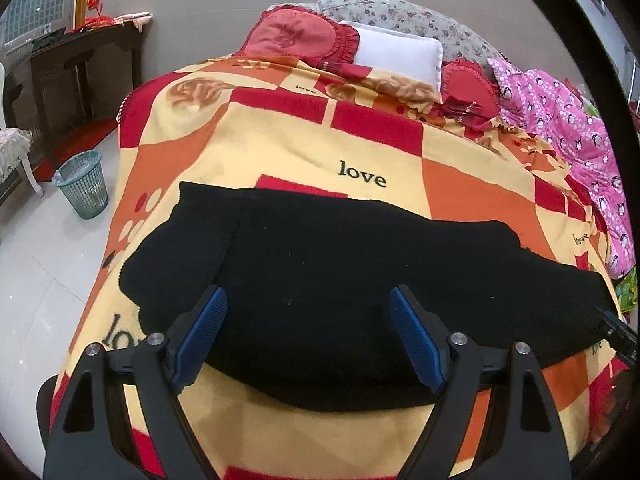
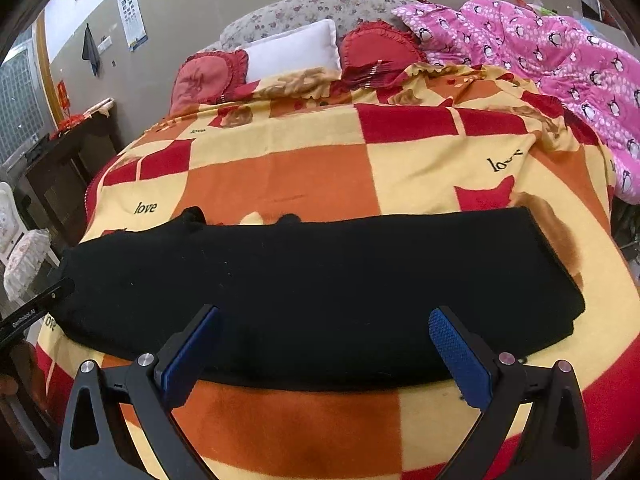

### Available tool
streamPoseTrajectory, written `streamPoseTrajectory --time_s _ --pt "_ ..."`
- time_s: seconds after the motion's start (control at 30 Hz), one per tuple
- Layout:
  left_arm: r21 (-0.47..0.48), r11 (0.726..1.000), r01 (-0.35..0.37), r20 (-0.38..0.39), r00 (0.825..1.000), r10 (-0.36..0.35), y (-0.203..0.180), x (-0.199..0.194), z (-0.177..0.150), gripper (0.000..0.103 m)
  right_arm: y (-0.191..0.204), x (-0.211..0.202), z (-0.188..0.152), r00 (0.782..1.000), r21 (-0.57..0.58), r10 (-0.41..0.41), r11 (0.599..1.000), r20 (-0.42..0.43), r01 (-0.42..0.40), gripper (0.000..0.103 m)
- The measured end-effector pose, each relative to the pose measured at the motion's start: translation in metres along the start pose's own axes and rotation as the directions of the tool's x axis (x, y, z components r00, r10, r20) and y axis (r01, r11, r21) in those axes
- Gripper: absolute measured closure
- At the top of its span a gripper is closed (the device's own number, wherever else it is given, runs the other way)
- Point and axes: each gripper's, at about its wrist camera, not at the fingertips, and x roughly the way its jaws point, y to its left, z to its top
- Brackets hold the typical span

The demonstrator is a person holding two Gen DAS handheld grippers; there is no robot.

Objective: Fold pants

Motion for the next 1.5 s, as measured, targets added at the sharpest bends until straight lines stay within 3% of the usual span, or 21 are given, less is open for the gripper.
streamPoseTrajectory --time_s 0.2,0.4,0.5,0.6,0.63,0.7,0.8,0.87,0.97,1.13,1.27,1.43,1.5 --pt "0.016 1.0 0.006 -0.003 1.0 -0.006 -0.004 -0.001 -0.001 0.018 -0.014 -0.004 -0.009 0.999 0.009 -0.045 0.999 -0.024 0.046 0.0" --pt "0.064 0.992 0.112 0.009 0.994 -0.113 -0.029 -0.017 0.004 0.016 -0.055 -0.021 -0.02 0.995 0.083 -0.095 0.992 -0.019 0.096 0.0" --pt "0.119 0.973 0.198 -0.035 0.98 -0.195 -0.056 -0.013 0.009 0.015 -0.075 -0.026 -0.025 0.994 0.126 -0.106 0.986 -0.015 0.107 0.0" --pt "0.131 0.944 0.304 -0.108 0.95 -0.291 -0.083 -0.004 0.014 0.015 -0.09 -0.026 -0.029 0.993 0.146 -0.119 0.982 -0.021 0.121 0.0" --pt "0.145 0.929 0.34 -0.134 0.937 -0.322 -0.097 0.001 0.016 0.015 -0.094 -0.025 -0.029 0.992 0.15 -0.12 0.981 -0.025 0.123 0.0" --pt "0.208 0.909 0.362 -0.159 0.929 -0.334 -0.123 0.007 0.02 0.015 -0.1 -0.026 -0.03 0.993 0.155 -0.117 0.981 -0.024 0.12 0.0" --pt "0.318 0.852 0.416 -0.172 0.909 -0.38 -0.169 0.014 0.026 0.015 -0.108 -0.031 -0.031 0.996 0.166 -0.087 0.982 -0.002 0.086 0.0" --pt "0.349 0.805 0.479 -0.223 0.877 -0.425 -0.206 0.024 0.029 0.015 -0.114 -0.028 -0.03 0.998 0.172 -0.067 0.983 0.006 0.065 0.0" --pt "0.347 0.736 0.581 -0.326 0.811 -0.486 -0.255 0.042 0.036 0.015 -0.118 -0.02 -0.03 0.999 0.181 -0.042 0.983 0.005 0.04 0.0" --pt "0.373 0.648 0.664 -0.436 0.742 -0.51 -0.331 0.068 0.038 0.015 -0.123 -0.011 -0.028 0.999 0.173 0.013 0.985 0.032 -0.019 0.0" --pt "0.414 0.608 0.677 -0.497 0.728 -0.472 -0.379 0.085 0.029 0.015 -0.135 -0.009 -0.022 0.996 0.231 0.078 0.969 0.049 -0.087 0.0" --pt "0.428 0.529 0.733 -0.567 0.673 -0.475 -0.414 0.095 0.016 0.015 -0.146 -0.002 -0.014 0.991 0.296 0.1 0.947 0.087 -0.122 0.001" --pt "0.45 0.501 0.74 -0.558 0.671 -0.489 -0.42 0.093 0.012 0.015 -0.145 0.002 -0.01 0.991 0.282 0.096 0.952 0.088 -0.117 0.011"
